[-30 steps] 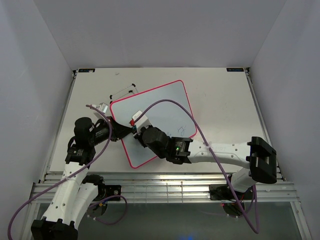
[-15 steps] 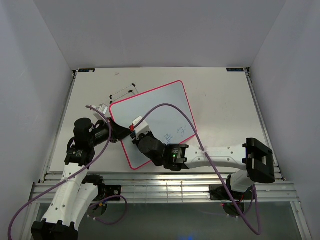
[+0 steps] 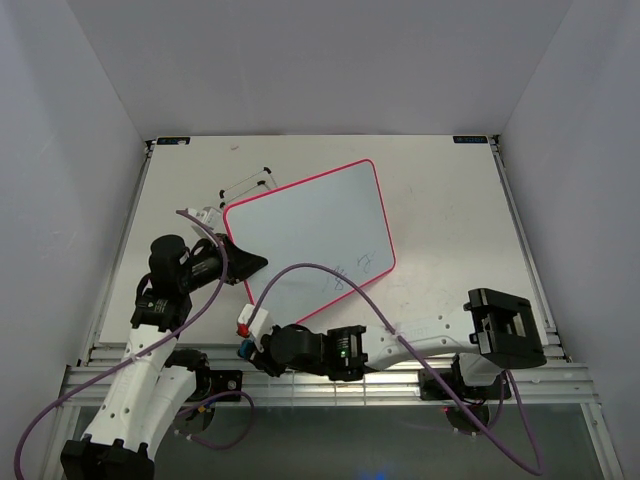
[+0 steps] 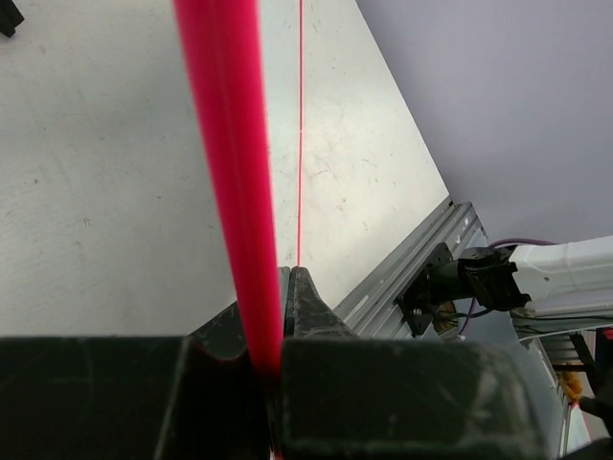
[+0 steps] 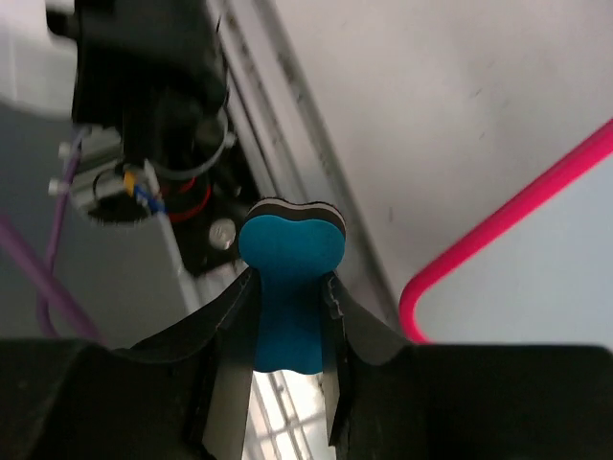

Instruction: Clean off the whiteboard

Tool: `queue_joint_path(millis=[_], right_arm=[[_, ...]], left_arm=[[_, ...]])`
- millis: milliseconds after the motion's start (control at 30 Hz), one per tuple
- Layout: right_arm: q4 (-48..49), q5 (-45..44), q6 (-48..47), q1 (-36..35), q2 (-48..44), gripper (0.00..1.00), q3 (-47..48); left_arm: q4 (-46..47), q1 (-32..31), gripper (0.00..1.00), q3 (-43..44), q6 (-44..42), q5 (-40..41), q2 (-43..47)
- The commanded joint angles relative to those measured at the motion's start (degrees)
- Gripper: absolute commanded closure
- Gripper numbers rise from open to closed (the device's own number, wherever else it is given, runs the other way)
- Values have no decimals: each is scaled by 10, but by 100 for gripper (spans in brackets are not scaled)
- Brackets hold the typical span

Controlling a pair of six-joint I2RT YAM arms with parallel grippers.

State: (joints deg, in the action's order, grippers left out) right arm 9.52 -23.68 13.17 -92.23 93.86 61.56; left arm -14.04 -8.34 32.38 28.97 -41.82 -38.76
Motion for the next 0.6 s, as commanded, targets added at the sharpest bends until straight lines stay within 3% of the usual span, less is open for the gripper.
queue_joint_path(millis=[0, 133, 233, 367, 567], right_arm=[[73, 112, 0, 5, -77, 92, -55], [27, 44, -26, 20, -183, 92, -86], [2, 8, -25, 70, -261, 92, -139], [1, 63, -11, 211, -315, 92, -218], [41, 85, -51, 296, -319, 92, -275]], left_arm=[[-26, -7, 100, 7, -23, 1, 0], [-27, -7, 100, 8, -23, 7, 1], [-30, -7, 100, 9, -23, 13, 0], [-33, -7, 100, 8, -20, 24, -3], [-46, -8, 100, 15, -18, 43, -37]])
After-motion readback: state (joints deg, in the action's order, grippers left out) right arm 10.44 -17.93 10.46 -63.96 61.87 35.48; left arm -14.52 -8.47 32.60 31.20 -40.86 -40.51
